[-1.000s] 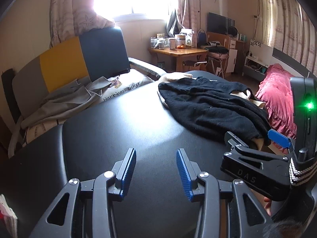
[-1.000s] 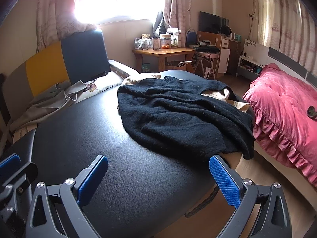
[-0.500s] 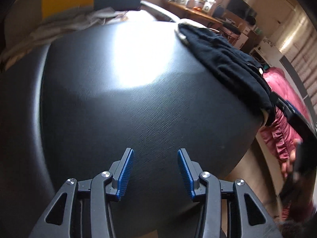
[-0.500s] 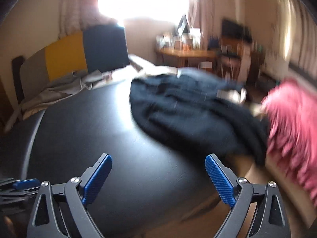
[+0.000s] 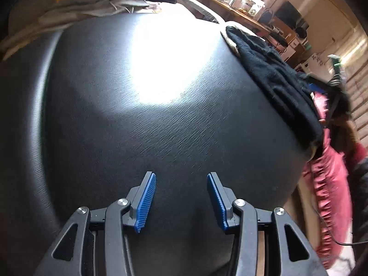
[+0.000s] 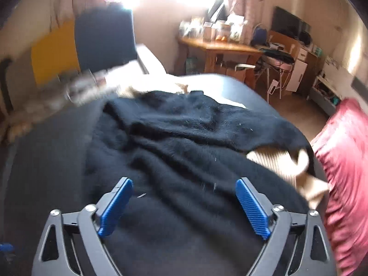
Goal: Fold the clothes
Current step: 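Move both grippers open toward the crumpled black sweater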
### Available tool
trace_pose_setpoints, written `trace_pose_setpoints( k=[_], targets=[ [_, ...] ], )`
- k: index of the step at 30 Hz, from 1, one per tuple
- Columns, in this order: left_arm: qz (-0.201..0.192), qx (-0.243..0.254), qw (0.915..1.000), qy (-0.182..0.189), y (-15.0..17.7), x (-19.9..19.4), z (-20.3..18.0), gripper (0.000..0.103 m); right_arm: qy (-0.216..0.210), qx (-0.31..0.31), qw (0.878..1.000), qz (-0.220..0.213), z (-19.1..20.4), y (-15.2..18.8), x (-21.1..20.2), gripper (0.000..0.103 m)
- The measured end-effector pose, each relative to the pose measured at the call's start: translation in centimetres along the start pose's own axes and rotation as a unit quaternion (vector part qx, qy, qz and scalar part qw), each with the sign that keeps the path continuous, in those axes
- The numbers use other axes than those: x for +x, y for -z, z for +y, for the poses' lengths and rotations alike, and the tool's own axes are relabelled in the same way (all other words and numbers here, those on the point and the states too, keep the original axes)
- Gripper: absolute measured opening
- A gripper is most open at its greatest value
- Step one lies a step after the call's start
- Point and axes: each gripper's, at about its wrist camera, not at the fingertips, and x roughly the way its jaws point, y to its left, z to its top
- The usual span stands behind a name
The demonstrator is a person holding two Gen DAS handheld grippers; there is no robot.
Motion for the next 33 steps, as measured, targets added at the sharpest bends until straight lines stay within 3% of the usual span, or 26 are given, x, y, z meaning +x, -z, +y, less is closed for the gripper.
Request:
trace_pose_setpoints(
  k=[3, 5, 9, 15, 19, 26, 27, 28, 29, 30, 33],
  targets=[
    [0.001, 0.0, 0.9998, 0.018, -2.0, 0.5, -0.8, 0.047, 0.017, -0.038, 0.998, 0.048, 0.3, -1.1, 4.2, 0.094],
    [0.006, 0.006, 0.9986, 0.053, -4.9, 2.0, -3.1, 0.047, 0.034, -0.049, 0.996, 0.063, 0.0, -1.1, 6.0, 0.094],
    [0.042, -0.021, 0.9917, 0.12, -10.2, 6.6, -6.6, 0.047, 0.008, -0.011, 0.998, 0.068, -1.6, -0.4, 7.3, 0.103],
    [0.061, -0.041, 0.9883, 0.134, -14.7, 13.0, -10.3, 0.047, -0.037, 0.025, 0.998, 0.043, -3.8, 0.5, 7.3, 0.103],
    [0.06, -0.07, 0.9858, 0.141, -16.0, 16.4, -11.0, 0.047, -0.044, 0.022, 0.998, 0.034, -4.2, 0.6, 7.2, 0.103],
    [0.047, -0.069, 0.9873, 0.135, -16.8, 19.6, -13.3, 0.049, -0.058, 0.024, 0.998, 0.024, -5.0, 0.4, 7.4, 0.103],
    [0.047, -0.064, 0.9875, 0.136, -16.8, 19.7, -13.8, 0.048, -0.057, 0.023, 0.998, 0.024, -4.9, 0.4, 7.5, 0.103],
    [0.049, -0.061, 0.9873, 0.139, -16.7, 19.9, -14.2, 0.035, -0.055, 0.023, 0.998, 0.024, -4.8, 0.3, 7.5, 0.103],
    [0.056, -0.063, 0.9861, 0.143, -16.4, 20.0, -14.4, 0.014, -0.054, 0.022, 0.998, 0.024, -4.8, 0.3, 7.5, 0.103],
    [0.057, -0.064, 0.9854, 0.147, -16.0, 20.0, -14.5, 0.009, -0.052, 0.021, 0.998, 0.024, -4.7, 0.3, 7.5, 0.103],
    [0.014, -0.068, 0.9842, 0.163, -15.6, 17.8, -14.5, 0.008, -0.046, 0.017, 0.998, 0.026, -4.7, 0.3, 7.4, 0.103]
  ],
)
